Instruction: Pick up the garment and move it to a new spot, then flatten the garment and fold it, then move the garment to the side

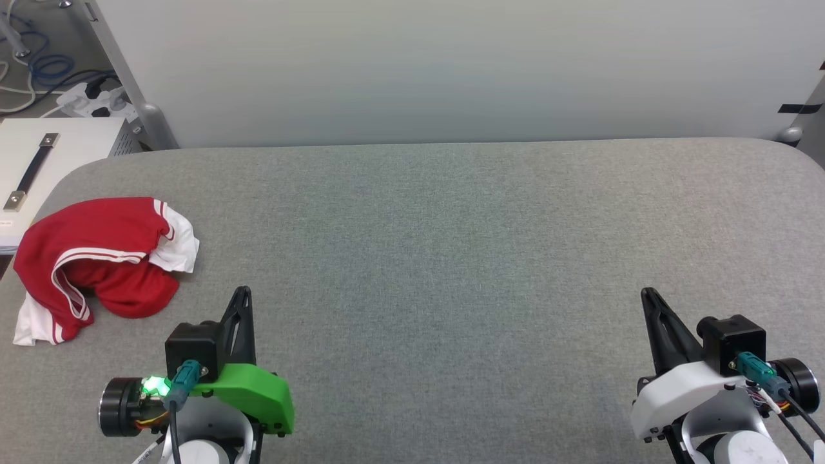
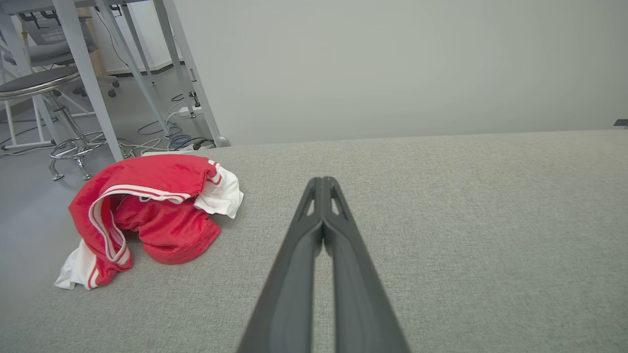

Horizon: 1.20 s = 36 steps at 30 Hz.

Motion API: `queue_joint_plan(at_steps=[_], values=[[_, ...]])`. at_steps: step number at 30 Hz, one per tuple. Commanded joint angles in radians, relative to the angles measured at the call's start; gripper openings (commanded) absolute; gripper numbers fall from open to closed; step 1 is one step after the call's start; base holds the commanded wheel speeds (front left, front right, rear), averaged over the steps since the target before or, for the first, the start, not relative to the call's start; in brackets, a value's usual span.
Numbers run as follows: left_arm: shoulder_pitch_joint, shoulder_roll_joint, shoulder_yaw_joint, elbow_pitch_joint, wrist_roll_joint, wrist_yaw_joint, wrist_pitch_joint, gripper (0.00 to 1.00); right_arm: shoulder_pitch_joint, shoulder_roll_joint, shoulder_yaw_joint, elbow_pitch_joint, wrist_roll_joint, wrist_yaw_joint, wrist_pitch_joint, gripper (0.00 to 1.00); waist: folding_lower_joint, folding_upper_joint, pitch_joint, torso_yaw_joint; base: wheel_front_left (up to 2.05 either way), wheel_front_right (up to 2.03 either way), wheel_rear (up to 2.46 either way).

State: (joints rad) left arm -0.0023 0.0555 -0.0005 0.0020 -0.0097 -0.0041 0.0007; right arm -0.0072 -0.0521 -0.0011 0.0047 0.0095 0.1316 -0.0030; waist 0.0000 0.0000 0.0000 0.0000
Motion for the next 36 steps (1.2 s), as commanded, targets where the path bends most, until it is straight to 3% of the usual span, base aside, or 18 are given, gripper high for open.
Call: queue_joint_plan(at_steps=[1,36], values=[[0.002,-0.005,0.000,-0.002,0.010,0.004,-0.001,0.00,0.007,0.002,0.001,-0.005,-0.009,-0.001,0.003,0.00,0.0000,0.0000,0.000,0.000,0.00,0.00,0.00],[0.002,-0.005,0.000,-0.002,0.010,0.004,-0.001,0.00,0.007,0.002,0.001,-0.005,-0.009,-0.001,0.003,0.00,0.0000,0.0000,0.000,0.000,0.00,0.00,0.00]])
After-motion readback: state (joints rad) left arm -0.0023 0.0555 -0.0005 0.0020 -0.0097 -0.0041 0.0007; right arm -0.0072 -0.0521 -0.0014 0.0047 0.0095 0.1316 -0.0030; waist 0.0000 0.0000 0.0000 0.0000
